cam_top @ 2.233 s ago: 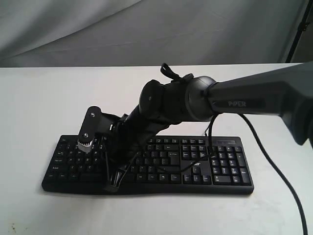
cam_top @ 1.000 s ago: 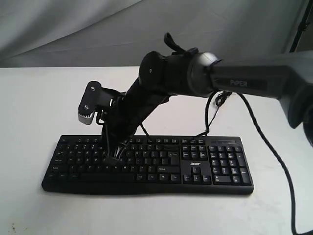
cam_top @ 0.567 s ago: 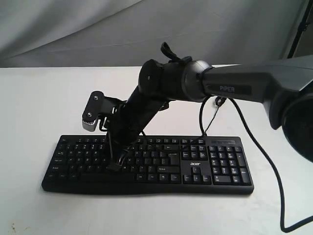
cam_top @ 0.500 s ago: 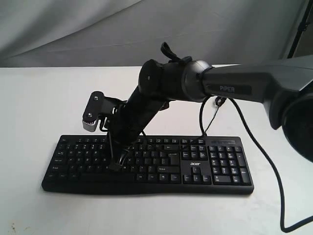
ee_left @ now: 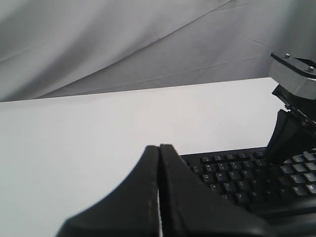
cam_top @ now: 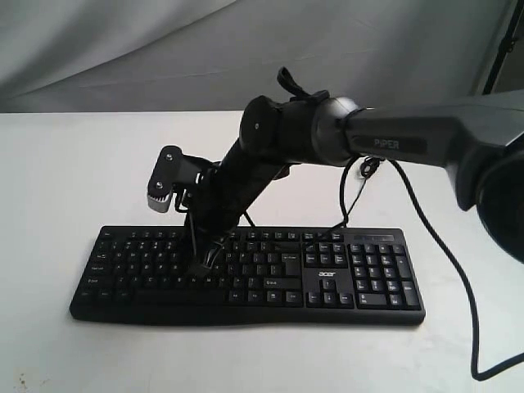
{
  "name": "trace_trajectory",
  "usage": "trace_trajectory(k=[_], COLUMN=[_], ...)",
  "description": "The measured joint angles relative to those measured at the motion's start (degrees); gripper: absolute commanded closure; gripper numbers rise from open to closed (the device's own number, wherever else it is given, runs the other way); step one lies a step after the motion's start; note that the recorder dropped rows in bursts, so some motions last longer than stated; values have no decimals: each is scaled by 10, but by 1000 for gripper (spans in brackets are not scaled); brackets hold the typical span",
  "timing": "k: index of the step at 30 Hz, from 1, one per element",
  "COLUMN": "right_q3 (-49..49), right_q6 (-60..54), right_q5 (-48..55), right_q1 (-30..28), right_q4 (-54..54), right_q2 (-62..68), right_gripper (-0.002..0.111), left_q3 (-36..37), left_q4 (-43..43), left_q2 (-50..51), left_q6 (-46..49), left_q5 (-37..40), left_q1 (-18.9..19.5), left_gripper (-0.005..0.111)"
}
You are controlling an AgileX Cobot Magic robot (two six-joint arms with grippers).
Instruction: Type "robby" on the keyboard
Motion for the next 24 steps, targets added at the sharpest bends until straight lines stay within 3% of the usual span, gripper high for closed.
trace_trajectory(k=[24], right_q3=[0], right_q6=[-32], right_q5=[1], right_q1=[-1], right_q4=[27], right_q2=[9], right_gripper=[108], left_q3=[0], left_q4=[0], left_q2=[0], left_q6=[0], left_q5=[0], left_q1=[0], left_gripper=[107])
